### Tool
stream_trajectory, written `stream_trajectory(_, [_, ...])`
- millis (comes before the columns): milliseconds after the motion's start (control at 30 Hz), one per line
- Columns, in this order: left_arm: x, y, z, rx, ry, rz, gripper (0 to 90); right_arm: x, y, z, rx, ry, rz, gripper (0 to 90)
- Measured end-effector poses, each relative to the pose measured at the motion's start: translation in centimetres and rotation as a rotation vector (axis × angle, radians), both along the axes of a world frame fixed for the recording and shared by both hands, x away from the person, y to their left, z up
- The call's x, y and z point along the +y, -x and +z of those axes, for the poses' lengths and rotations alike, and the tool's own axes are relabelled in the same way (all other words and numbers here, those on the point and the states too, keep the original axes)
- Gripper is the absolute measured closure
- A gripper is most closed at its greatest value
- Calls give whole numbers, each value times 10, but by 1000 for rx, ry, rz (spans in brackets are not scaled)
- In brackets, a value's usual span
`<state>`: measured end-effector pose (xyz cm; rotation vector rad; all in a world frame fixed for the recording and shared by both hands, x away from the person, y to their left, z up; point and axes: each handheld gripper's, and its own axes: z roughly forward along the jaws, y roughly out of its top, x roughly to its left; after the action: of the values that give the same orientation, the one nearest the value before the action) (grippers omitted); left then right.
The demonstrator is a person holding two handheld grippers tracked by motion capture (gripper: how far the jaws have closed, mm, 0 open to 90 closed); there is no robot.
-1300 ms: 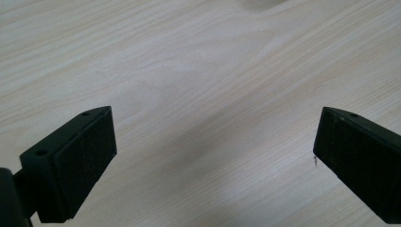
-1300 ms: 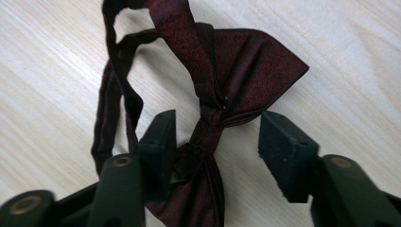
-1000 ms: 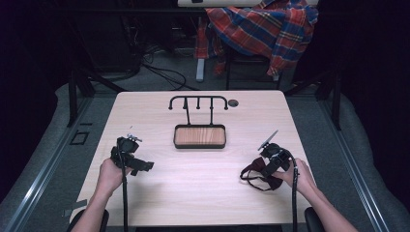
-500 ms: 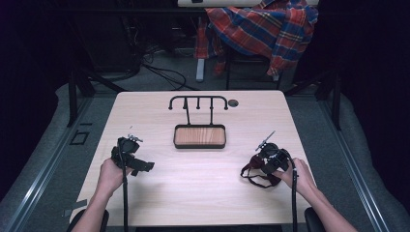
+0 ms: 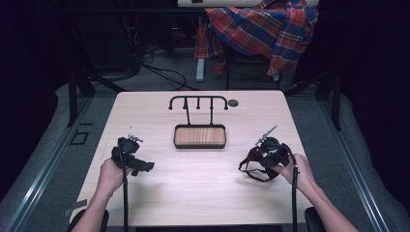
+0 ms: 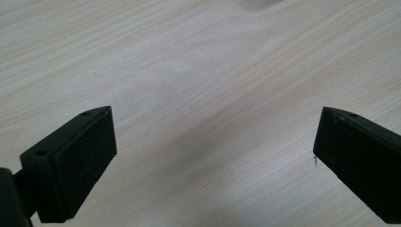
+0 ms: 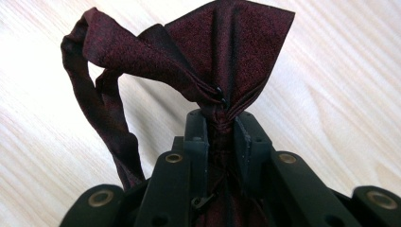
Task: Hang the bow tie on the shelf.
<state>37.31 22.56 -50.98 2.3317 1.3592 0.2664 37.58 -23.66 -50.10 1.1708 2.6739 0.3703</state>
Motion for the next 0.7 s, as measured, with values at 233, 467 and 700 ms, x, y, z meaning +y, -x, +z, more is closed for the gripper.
stream_trajectory(233, [0,0,0,2,0,0,2,6,-4,9,-21,1,12,771])
stream_trajectory(467, [1,0,0,-1,0,1,2,7,-8,15,-39,-6,11,771])
stream_trajectory(700, [1,-1,0,1,1,1,2,13,-17,26,-65,-9,21,770])
